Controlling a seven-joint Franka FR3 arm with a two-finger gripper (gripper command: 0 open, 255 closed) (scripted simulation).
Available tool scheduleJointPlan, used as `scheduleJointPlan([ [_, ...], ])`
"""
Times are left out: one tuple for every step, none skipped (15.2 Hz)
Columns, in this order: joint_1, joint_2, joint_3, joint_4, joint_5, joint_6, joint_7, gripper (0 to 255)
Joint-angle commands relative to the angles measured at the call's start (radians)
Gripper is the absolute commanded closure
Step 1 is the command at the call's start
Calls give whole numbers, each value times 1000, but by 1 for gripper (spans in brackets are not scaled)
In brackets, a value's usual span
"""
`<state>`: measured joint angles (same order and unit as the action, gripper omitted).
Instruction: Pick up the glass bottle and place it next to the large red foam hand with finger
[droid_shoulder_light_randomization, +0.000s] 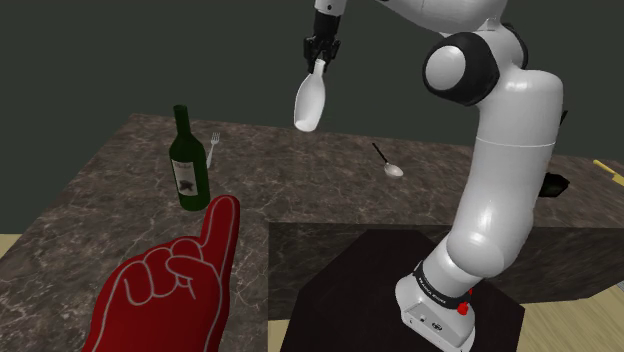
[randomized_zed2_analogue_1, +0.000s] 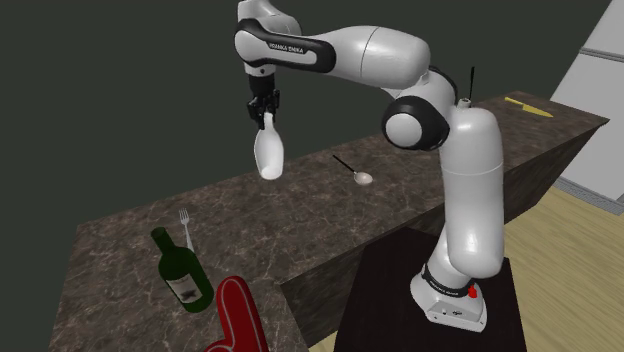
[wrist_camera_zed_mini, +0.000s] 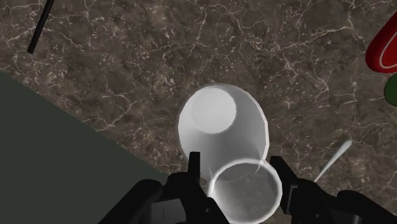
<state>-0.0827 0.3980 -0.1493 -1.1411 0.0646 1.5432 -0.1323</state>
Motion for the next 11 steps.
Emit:
scheduleJointPlan([
  [26,-39,7,-22,-8,-16,31,255],
  [39,-58,12,-33,-12,-23,49,255],
  [52,-75,17,-42,-16,-31,66,255],
  [66,-92,22,-49,-20,-40,84,255],
  [79,-107,28,-54,-24,-50,102,255],
  [92,-121,33,-57,-27,-60,120,255],
  [105,-133,40,-58,-30,-71,138,255],
  [117,-145,46,-58,-33,-83,157,255],
  [130,-155,52,-55,-36,-96,176,255],
  [142,-164,59,-51,-38,-109,195,255],
  [155,-172,66,-45,-41,-123,214,255],
])
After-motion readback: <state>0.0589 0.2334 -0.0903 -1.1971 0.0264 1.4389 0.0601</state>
